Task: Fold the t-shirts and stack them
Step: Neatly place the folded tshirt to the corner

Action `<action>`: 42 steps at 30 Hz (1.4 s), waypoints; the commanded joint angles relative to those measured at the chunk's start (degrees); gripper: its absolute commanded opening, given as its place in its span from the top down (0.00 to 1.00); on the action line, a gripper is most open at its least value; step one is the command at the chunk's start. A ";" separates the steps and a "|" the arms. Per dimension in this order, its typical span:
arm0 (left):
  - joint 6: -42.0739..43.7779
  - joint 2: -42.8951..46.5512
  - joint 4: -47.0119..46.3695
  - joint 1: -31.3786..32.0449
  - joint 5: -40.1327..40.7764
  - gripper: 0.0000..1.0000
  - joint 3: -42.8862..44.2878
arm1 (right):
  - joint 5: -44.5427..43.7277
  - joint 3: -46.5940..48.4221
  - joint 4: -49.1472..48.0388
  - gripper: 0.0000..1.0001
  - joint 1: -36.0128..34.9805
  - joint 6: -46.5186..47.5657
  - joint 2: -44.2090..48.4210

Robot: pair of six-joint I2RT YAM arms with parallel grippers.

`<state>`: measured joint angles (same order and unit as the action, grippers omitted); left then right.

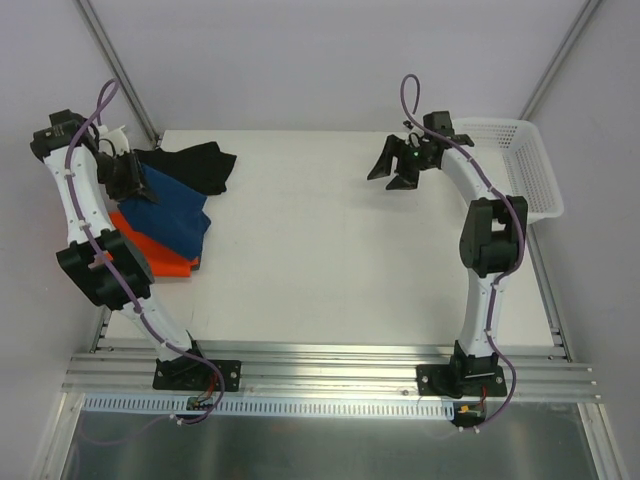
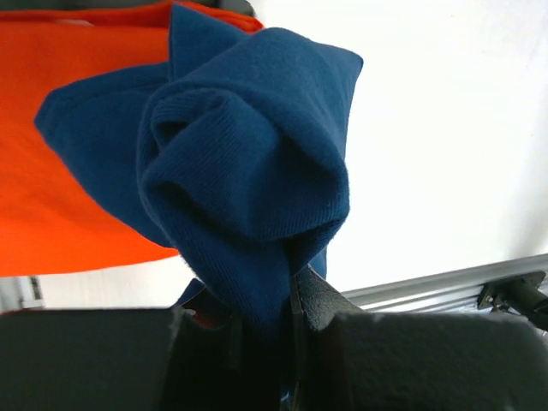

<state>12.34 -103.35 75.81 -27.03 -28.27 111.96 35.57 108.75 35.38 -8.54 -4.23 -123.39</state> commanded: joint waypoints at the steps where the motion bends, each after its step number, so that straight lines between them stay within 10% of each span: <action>1: 3.74 -2.72 9.18 -2.50 -0.55 1.00 7.80 | 1.08 2.08 -0.92 0.22 -1.04 -0.25 0.52; 22: 9.55 0.43 11.11 -7.07 3.05 1.00 -6.05 | 0.73 3.13 -0.22 0.22 -3.59 0.45 -0.80; 36: 3.92 -4.84 11.02 -11.65 2.44 1.00 -0.34 | 1.52 2.70 -1.36 0.21 -4.21 -0.25 -1.15; 40: 3.05 -6.60 11.02 -11.64 3.31 0.25 -0.60 | 1.52 2.70 -1.10 0.21 -4.03 0.27 -0.80; 42: 2.17 -7.13 11.02 -11.56 3.75 0.15 -0.43 | 1.43 2.52 -0.92 0.21 -4.03 0.62 -0.53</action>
<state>15.88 -109.65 75.79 -38.59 -24.97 110.21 35.81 109.49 34.98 -12.38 -4.23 -125.21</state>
